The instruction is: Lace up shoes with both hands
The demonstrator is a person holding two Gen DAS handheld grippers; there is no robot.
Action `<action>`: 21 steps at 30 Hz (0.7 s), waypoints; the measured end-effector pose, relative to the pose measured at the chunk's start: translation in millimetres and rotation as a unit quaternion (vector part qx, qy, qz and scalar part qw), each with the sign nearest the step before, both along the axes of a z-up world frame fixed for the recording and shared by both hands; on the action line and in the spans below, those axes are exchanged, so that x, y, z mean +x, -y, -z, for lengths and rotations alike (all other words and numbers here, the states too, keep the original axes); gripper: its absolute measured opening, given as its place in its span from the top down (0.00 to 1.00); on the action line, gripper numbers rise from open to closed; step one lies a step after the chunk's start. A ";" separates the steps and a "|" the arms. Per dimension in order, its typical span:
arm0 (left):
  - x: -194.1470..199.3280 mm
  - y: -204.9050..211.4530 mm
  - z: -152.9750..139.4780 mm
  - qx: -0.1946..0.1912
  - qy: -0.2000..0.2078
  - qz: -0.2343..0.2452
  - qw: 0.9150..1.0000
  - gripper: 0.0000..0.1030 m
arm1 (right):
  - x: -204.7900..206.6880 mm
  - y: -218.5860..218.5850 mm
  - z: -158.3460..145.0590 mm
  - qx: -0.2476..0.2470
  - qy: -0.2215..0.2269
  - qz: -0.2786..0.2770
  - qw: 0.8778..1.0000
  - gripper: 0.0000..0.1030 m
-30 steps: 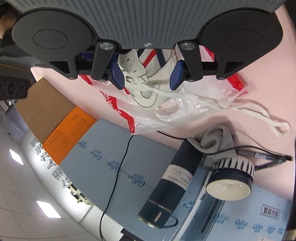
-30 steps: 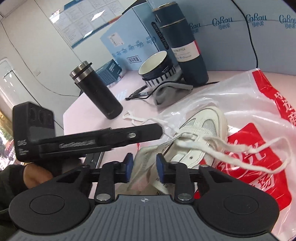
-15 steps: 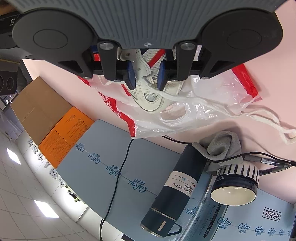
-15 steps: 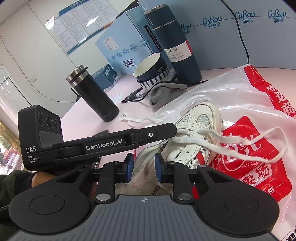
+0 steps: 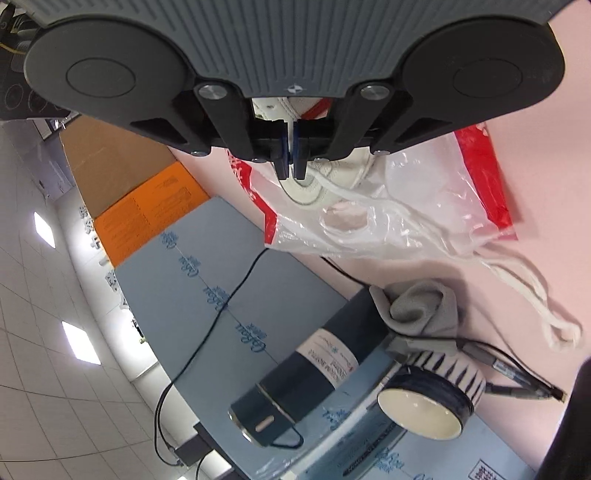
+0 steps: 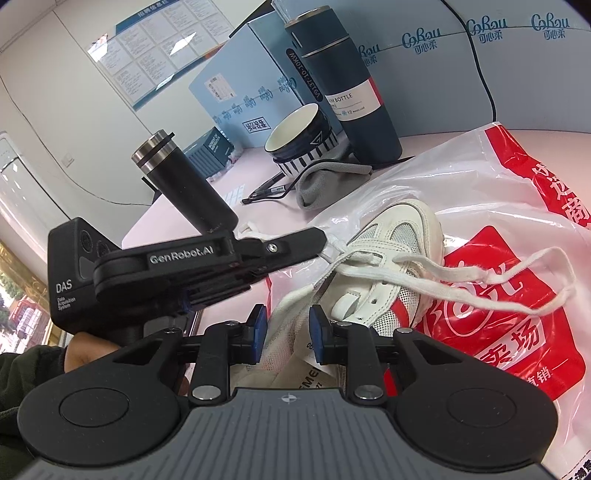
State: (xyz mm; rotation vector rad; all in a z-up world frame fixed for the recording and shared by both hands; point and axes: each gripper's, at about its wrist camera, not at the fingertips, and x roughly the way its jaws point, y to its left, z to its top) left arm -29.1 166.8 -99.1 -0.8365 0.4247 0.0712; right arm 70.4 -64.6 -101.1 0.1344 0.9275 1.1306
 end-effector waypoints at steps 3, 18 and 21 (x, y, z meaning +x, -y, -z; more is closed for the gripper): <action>-7.1 -11.1 -10.8 0.015 0.017 -0.028 0.999 0.98 | -0.6 -0.4 0.1 -0.004 0.002 0.000 1.000 0.78; -92.4 -124.9 -88.5 0.119 0.073 -0.243 0.960 0.98 | 0.4 -3.4 7.9 -0.025 -0.010 0.002 1.000 0.80; -112.6 -142.6 -99.2 0.138 0.067 -0.280 0.948 0.98 | 0.6 -3.5 8.2 -0.026 -0.012 0.004 1.000 0.80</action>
